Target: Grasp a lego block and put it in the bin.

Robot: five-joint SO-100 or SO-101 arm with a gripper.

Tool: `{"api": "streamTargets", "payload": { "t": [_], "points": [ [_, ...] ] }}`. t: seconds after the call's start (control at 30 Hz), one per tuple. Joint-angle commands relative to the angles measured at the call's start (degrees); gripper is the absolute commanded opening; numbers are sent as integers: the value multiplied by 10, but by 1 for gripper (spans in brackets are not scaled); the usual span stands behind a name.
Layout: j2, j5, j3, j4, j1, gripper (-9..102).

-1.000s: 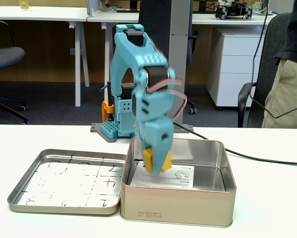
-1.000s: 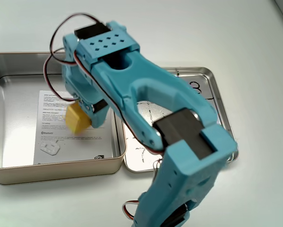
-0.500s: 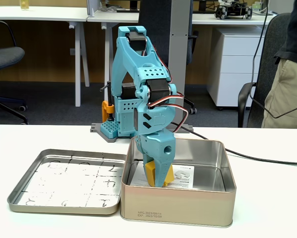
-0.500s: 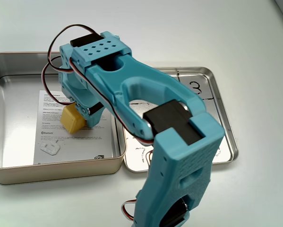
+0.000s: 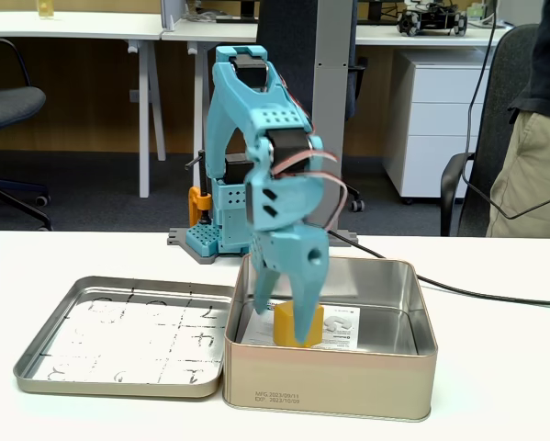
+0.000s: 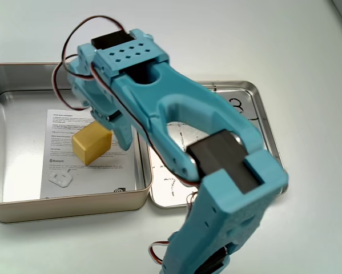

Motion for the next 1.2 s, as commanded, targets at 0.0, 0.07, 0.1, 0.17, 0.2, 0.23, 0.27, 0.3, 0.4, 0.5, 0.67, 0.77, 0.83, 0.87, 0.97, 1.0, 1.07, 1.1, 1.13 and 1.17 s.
{"api": "streamTargets", "payload": {
  "t": [0.0,0.07,0.1,0.17,0.2,0.23,0.27,0.3,0.4,0.5,0.67,0.77,0.83,0.87,0.97,1.0,1.07,1.1,1.13,1.17],
  "points": [
    [69,119,-16,4,14,44],
    [100,132,-35,22,31,44],
    [113,136,-47,27,39,43],
    [135,141,-71,46,59,41],
    [147,138,-78,47,72,40],
    [155,141,-89,47,87,39],
    [160,143,-100,48,104,37],
    [163,143,-112,48,122,35],
    [156,148,-155,48,190,24],
    [136,142,-178,43,248,14],
    [97,127,-173,19,307,0],
    [82,90,-139,-40,319,0],
    [63,84,-128,-57,323,0],
    [54,83,-124,-66,323,0],
    [33,72,-106,-83,312,0],
    [29,68,-98,-83,306,0],
    [23,59,-76,-84,294,0],
    [20,56,-64,-88,287,0],
    [19,55,-50,-99,282,0],
    [18,54,-39,-110,278,0]
  ]
}}
